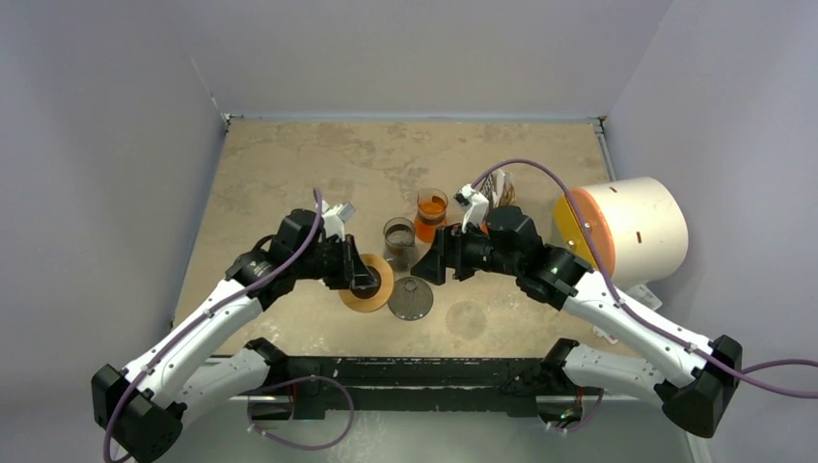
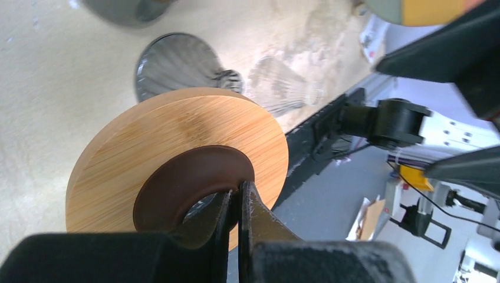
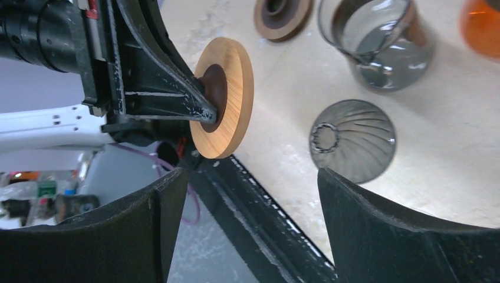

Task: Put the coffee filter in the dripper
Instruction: Pick up the dripper holder from the center of the board.

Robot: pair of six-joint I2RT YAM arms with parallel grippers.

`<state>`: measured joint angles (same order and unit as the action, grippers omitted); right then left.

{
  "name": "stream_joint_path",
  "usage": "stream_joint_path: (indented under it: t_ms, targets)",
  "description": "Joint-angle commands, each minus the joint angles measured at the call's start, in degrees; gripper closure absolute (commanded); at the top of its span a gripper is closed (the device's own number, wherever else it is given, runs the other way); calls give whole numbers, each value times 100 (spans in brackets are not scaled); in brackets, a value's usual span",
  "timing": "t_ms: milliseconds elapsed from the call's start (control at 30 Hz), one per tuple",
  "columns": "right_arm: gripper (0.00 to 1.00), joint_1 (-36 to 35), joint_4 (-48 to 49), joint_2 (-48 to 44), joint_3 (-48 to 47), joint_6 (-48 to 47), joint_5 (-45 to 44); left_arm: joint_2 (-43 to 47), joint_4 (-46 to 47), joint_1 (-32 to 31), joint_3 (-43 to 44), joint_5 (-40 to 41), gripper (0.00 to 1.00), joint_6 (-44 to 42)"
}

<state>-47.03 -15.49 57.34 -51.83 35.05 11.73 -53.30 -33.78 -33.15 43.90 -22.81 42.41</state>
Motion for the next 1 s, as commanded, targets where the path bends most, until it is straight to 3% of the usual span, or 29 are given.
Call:
stream_joint_path:
  t_ms: [0,367,967]
  targets:
    - [18,-103,728,23,96,494,577,258,329,-25,516,-616,100,44]
    - [25,-671,1266,344,-48,1005,500,327,543,-17,984,-825,100,47]
    - [51,-740,1507,420,-55,1359,-43,467,806,-19,878,-1139,100,126]
